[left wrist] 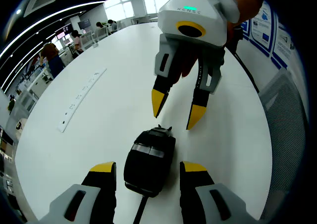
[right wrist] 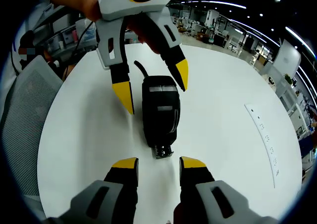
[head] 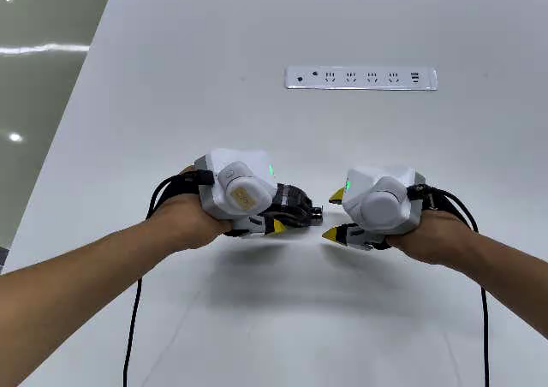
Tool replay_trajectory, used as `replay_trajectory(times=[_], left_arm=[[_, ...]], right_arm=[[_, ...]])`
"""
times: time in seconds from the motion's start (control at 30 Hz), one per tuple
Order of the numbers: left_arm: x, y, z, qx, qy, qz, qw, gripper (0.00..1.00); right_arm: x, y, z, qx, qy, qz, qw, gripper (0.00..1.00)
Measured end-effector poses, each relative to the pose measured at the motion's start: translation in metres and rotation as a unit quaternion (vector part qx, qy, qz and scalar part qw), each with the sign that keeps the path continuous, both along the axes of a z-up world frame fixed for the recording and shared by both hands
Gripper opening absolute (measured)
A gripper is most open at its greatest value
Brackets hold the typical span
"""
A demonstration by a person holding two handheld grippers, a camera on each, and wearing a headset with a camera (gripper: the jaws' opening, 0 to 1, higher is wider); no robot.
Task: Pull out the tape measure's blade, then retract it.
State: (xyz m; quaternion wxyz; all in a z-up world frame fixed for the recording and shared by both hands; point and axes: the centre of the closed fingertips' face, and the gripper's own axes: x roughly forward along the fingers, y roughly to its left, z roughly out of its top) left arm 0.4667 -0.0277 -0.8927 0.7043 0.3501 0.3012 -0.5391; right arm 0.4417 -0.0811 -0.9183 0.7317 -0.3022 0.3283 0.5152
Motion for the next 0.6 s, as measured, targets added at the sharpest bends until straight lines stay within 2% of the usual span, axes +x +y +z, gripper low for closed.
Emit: replay_trajectory(times=[0.6], left_arm=[[0.001, -0.008, -0.009, 0.007, 0.004, -0.032, 0.9995, 0.42]], right_arm=[[0.009, 0.005, -0.015, -0.001, 0.006, 0.012, 0.9999, 0.3]])
